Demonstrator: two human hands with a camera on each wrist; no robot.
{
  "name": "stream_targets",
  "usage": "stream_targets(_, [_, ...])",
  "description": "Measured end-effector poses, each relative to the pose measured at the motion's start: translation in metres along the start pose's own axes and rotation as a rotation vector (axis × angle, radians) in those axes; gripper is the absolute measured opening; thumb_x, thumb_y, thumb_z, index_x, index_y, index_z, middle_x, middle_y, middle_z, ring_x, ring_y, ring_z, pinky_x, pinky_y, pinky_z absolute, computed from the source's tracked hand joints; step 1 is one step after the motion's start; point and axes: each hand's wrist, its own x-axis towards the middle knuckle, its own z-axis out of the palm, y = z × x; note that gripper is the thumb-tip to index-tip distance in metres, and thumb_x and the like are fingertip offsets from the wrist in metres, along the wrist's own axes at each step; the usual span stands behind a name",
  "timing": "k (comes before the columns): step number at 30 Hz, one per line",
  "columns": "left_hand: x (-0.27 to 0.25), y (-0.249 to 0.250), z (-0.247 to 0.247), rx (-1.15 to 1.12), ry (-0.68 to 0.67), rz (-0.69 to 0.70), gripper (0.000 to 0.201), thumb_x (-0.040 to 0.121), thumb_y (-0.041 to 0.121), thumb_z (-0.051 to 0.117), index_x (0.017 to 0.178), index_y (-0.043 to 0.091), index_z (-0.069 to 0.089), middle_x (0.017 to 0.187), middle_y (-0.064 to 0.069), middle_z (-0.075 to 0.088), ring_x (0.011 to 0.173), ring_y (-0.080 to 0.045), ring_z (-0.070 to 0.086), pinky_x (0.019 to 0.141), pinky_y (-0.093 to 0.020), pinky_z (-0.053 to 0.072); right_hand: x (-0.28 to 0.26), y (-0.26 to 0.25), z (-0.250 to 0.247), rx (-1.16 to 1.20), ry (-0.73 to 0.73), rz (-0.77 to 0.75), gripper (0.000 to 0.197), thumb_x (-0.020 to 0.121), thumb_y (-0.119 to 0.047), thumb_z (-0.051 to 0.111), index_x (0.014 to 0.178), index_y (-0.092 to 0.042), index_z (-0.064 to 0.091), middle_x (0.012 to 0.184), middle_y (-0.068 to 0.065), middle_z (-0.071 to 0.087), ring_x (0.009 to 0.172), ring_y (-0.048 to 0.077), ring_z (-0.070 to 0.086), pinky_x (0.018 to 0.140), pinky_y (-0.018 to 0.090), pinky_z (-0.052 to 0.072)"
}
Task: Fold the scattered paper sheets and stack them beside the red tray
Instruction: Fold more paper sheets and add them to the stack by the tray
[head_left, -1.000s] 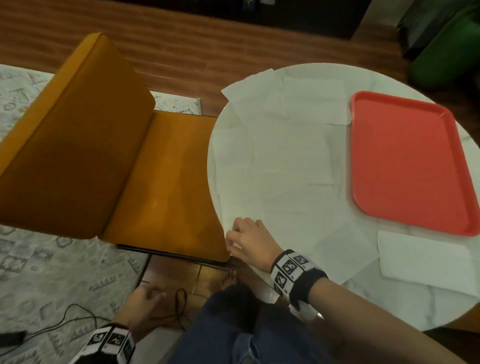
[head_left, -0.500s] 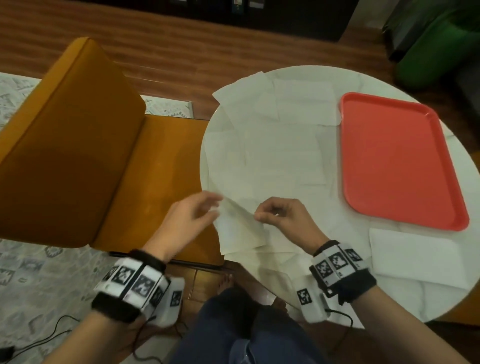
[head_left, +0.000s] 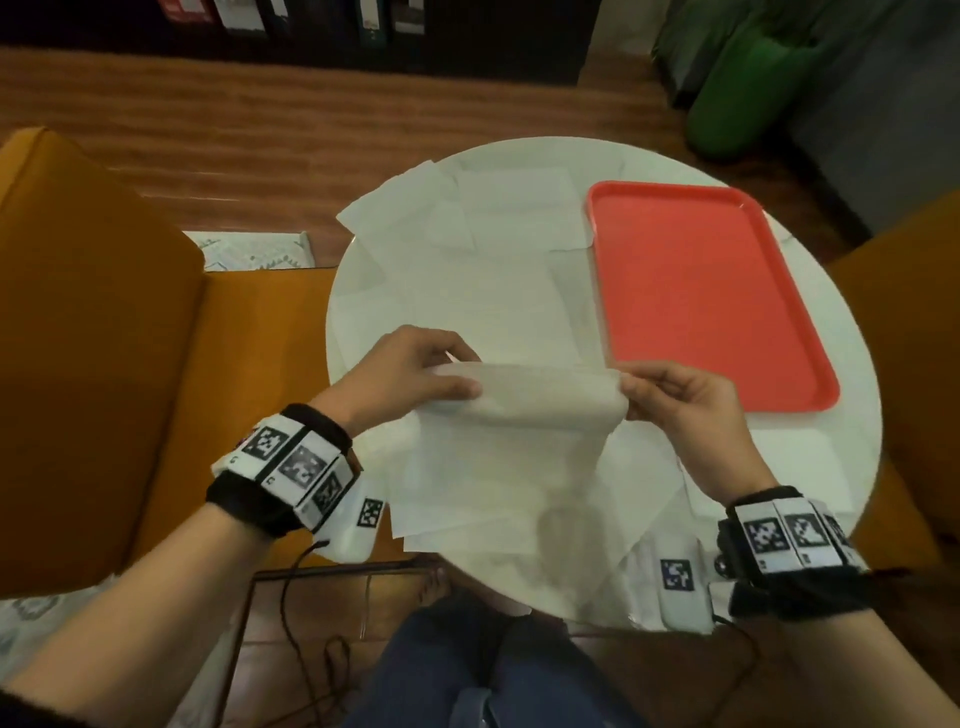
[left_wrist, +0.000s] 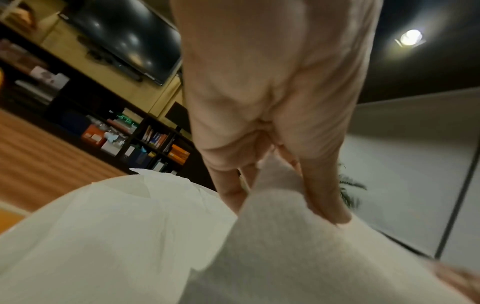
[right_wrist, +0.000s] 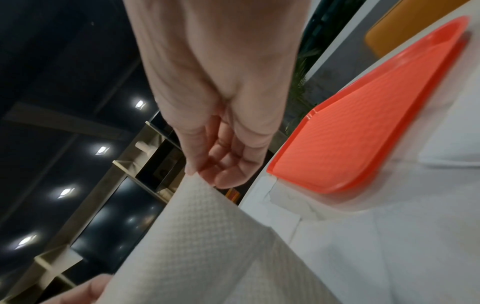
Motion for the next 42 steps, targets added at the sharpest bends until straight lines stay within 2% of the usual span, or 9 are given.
stream_targets(3, [0.006,0.004,-0.009,-0.153,0.038,-0.053,0.020,0.079,0.023,0.076,0.096,0.016,0.069,0.093,-0.001,0.071,0.083,-0.010,0.065,0.070,-0.015,0.051,0.006,-0.001,-0.005,0.063,0.056,0.032,0.014,0.079,-0.009,0.068,0.092,-0.003,0.070,0.080,0.006,0.074,0.071,0.018,0.067,0.068,0.028,0.058])
stream_targets(11, [0.050,-0.026,0.001,-0.135,0.172,-0.241,0.027,0.075,0.024,0.081,0.094,0.009,0.070,0.092,-0.011,0.071,0.087,-0.027,0.068,0.078,-0.038,0.058,0.058,0.037,0.001,-0.249,0.112,0.179,0.003,0.085,-0.001,0.065,0.085,-0.005,0.067,0.071,0.008,0.065,0.056,0.013,0.059,0.053,0.019,0.053])
stream_targets(16, [0.065,-0.049,0.024,0.094,0.249,-0.215,0.022,0.082,0.025,0.074,0.098,0.011,0.067,0.100,-0.003,0.060,0.092,-0.019,0.052,0.076,-0.025,0.037,0.074,0.070,0.009,-0.436,0.114,0.221,0.009,0.085,-0.002,0.064,0.081,-0.009,0.067,0.067,0.007,0.065,0.057,0.015,0.061,0.055,0.023,0.052])
stream_targets(22, [0.062,-0.067,0.023,0.026,0.331,-0.205,0.011,0.080,0.022,0.075,0.086,0.014,0.070,0.082,-0.004,0.066,0.083,-0.023,0.062,0.075,-0.034,0.054,0.074,0.078,0.008,-0.406,0.167,0.248,0.012,0.085,-0.002,0.064,0.079,-0.011,0.067,0.068,0.007,0.066,0.058,0.014,0.061,0.057,0.021,0.054])
stream_targets(26, [0.060,-0.066,0.022,0.046,0.365,-0.222,0.023,0.076,0.022,0.079,0.095,0.013,0.070,0.084,-0.006,0.066,0.079,-0.016,0.057,0.068,-0.021,0.040,0.074,0.076,0.010,-0.426,0.165,0.243,0.008,0.086,0.000,0.063,0.085,-0.005,0.069,0.069,0.007,0.065,0.061,0.017,0.061,0.050,0.014,0.050])
stream_targets(31, [0.058,-0.057,0.027,0.016,0.346,-0.166,0.015,0.078,0.018,0.077,0.089,0.013,0.070,0.080,-0.005,0.065,0.071,-0.008,0.055,0.059,-0.016,0.037,0.076,0.064,0.022,-0.907,0.128,-0.010,0.024,0.088,-0.009,0.059,0.111,-0.013,0.064,0.099,0.007,0.066,0.084,0.017,0.059,0.079,0.030,0.052])
stream_targets(34, [0.057,-0.047,0.033,-0.037,0.276,-0.136,0.011,0.079,0.014,0.075,0.089,0.015,0.071,0.082,-0.008,0.068,0.076,-0.014,0.062,0.064,-0.022,0.045,0.075,0.046,0.052,-0.961,-0.078,-0.231,0.029,0.087,-0.020,0.062,0.116,-0.022,0.061,0.107,0.001,0.062,0.097,0.018,0.057,0.090,0.040,0.046])
stream_targets(37, [0.055,-0.038,0.037,-0.097,0.248,-0.106,0.015,0.076,0.016,0.078,0.090,0.018,0.071,0.080,-0.005,0.069,0.077,-0.013,0.063,0.061,-0.013,0.046,0.077,0.035,0.082,-1.022,-0.294,-0.160,0.026,0.087,-0.032,0.061,0.112,-0.026,0.064,0.108,-0.003,0.064,0.106,0.019,0.055,0.096,0.045,0.038])
stream_targets(42, [0.050,-0.038,0.031,-0.135,0.298,-0.066,0.029,0.070,0.022,0.083,0.095,0.024,0.067,0.083,0.003,0.067,0.073,-0.008,0.061,0.063,-0.010,0.046,0.080,0.028,0.088,-0.771,-0.273,-0.026,0.011,0.080,-0.026,0.073,0.082,-0.016,0.073,0.067,-0.009,0.062,0.067,0.006,0.055,0.063,0.018,0.039])
